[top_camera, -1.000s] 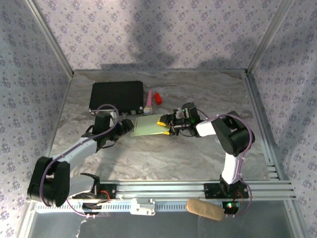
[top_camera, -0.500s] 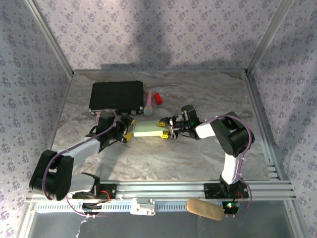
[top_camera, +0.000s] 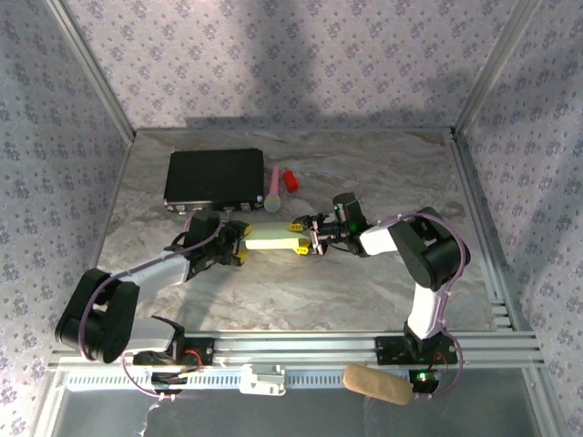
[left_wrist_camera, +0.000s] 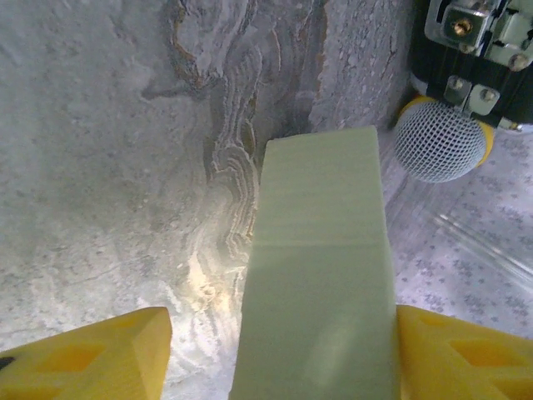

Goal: Fold the paper box

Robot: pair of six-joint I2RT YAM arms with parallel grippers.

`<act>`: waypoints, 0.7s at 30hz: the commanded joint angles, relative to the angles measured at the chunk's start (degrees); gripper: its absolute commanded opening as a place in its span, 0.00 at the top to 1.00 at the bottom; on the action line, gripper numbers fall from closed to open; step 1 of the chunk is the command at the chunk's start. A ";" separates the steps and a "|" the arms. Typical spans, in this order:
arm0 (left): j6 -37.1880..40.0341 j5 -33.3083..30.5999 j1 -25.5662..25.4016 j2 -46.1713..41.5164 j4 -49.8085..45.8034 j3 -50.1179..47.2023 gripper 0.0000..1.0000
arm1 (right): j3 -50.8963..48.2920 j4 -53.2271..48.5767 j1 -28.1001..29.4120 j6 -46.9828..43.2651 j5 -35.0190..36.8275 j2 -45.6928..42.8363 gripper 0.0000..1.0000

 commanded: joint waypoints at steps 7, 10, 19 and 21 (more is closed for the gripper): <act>-4.08 -3.39 -0.88 -0.82 -2.26 1.75 0.47 | -0.75 -5.40 0.14 0.46 0.89 -2.00 0.46; -5.04 -3.64 -1.14 -1.89 -3.99 1.86 0.52 | -0.56 -5.94 0.22 0.31 1.17 -2.09 0.45; -7.28 -3.03 -1.85 -2.51 -8.09 3.47 0.55 | -0.44 -6.38 0.40 0.44 1.59 -2.08 0.45; -7.62 -2.78 -1.95 -2.58 -10.59 4.40 0.56 | -0.53 -6.49 0.36 0.42 1.55 -2.08 0.45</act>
